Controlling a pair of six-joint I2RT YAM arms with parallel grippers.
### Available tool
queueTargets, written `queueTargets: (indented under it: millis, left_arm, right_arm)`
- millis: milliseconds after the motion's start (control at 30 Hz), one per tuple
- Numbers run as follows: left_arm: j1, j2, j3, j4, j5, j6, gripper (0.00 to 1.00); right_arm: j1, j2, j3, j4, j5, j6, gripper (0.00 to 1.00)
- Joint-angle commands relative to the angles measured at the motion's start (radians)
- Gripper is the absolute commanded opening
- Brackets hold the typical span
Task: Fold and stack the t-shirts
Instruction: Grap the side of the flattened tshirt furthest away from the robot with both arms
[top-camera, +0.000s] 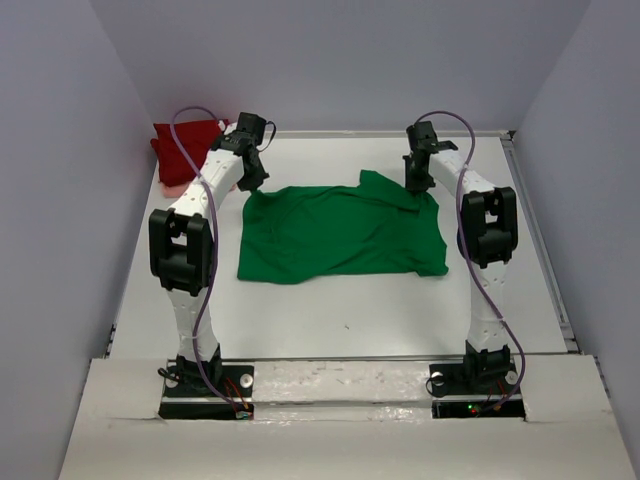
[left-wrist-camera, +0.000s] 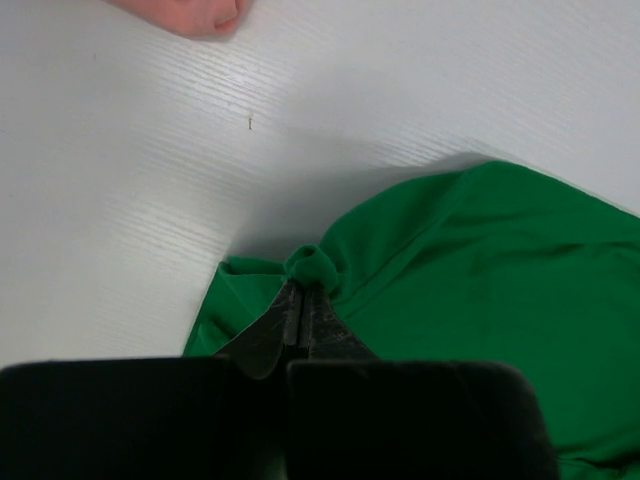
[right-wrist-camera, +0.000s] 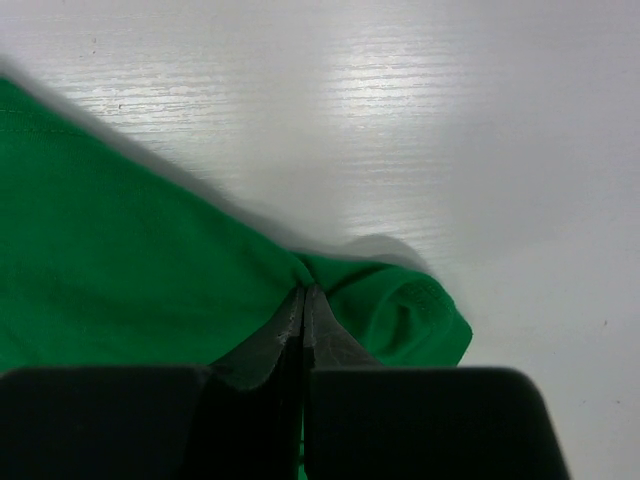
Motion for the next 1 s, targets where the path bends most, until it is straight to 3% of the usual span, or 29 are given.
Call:
queueTargets:
  millis: [0, 300, 667, 967]
  left_arm:
    - [-0.008, -0.079, -0.019, 0.02, 0.015, 0.003, 0.0]
    - [-0.02, -0.116, -0.039, 0.04, 0.026, 0.005, 0.0]
    - [-0.035, -0.191, -0.068, 0.032, 0.006, 0.007, 0.0]
    - [-0.048, -0.316, -0.204, 0.095, 0.004, 0.017, 0.0]
  right_arm:
    - [-0.002, -0.098, 0.046, 0.006, 0.012, -0.025, 0.0]
    - [0.044, -0.251, -0.084, -0.009, 0.07, 0.0, 0.0]
    - [0.082, -0.322, -0.206, -0.061, 0.113, 0.056, 0.0]
    - [0.168, -0.417, -0.407, -0.09, 0.188, 0.199, 0.0]
